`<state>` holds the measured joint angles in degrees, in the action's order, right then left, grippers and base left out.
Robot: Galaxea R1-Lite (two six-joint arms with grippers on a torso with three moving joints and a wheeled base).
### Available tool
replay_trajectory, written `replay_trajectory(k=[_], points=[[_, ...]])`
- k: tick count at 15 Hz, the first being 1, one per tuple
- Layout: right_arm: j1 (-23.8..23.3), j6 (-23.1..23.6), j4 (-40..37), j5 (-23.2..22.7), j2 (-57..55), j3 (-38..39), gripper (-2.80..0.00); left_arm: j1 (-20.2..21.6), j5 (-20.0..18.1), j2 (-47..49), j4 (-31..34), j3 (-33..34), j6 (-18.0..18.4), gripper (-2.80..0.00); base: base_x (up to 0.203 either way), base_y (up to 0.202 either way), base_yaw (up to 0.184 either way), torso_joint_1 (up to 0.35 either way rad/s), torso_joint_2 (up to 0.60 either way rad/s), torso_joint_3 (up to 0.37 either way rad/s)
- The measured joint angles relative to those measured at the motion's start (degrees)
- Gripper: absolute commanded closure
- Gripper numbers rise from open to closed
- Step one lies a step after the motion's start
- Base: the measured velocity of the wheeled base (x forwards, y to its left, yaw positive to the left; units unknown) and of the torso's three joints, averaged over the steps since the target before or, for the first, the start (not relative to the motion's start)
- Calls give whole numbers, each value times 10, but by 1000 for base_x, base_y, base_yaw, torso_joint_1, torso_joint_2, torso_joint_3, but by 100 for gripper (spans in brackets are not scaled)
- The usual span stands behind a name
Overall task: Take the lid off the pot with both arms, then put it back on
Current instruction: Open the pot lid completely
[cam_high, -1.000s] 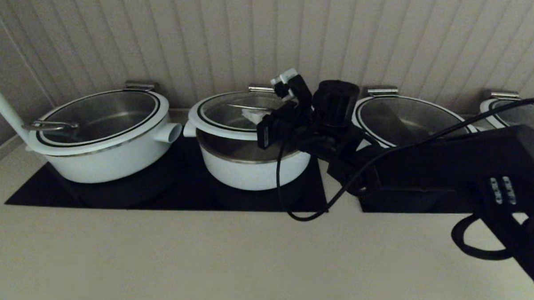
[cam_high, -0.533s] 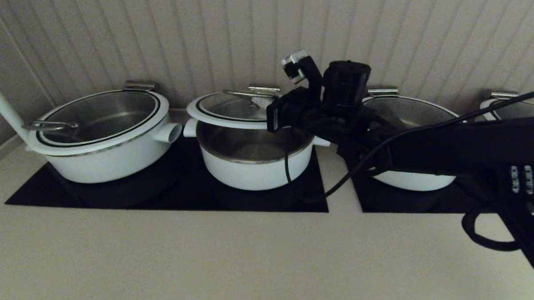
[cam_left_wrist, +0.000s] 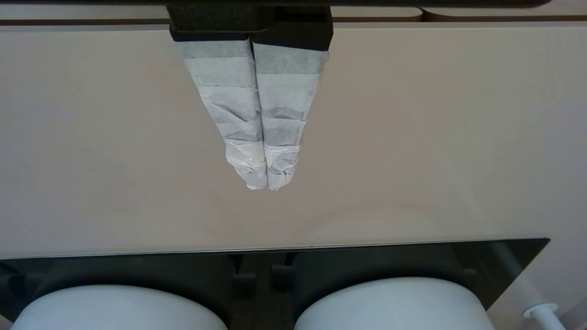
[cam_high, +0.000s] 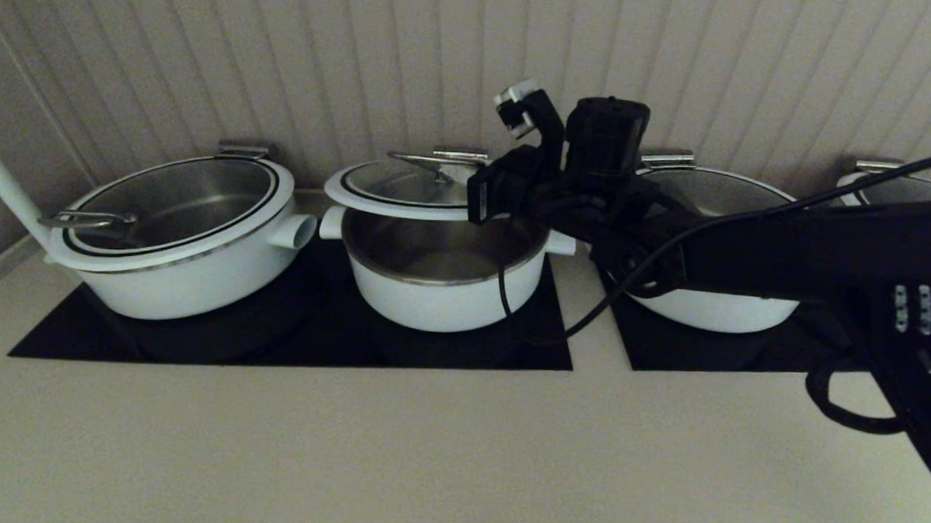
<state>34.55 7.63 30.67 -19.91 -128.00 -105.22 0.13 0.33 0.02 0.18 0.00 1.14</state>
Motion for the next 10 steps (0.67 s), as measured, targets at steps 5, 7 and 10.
replay_trajectory(k=[5, 7, 10], points=[[-7, 0, -29, -3, -13, -49, 0, 0, 0, 0, 0, 0, 0, 0, 0, 0, 0, 0, 0, 0], [-9, 0, -31, -7, -17, -58, 0, 0, 0, 0, 0, 0, 0, 0, 0, 0, 0, 0, 0, 0], [-10, 0, -31, -8, -20, -61, 0, 0, 0, 0, 0, 0, 0, 0, 0, 0, 0, 0, 0, 0]])
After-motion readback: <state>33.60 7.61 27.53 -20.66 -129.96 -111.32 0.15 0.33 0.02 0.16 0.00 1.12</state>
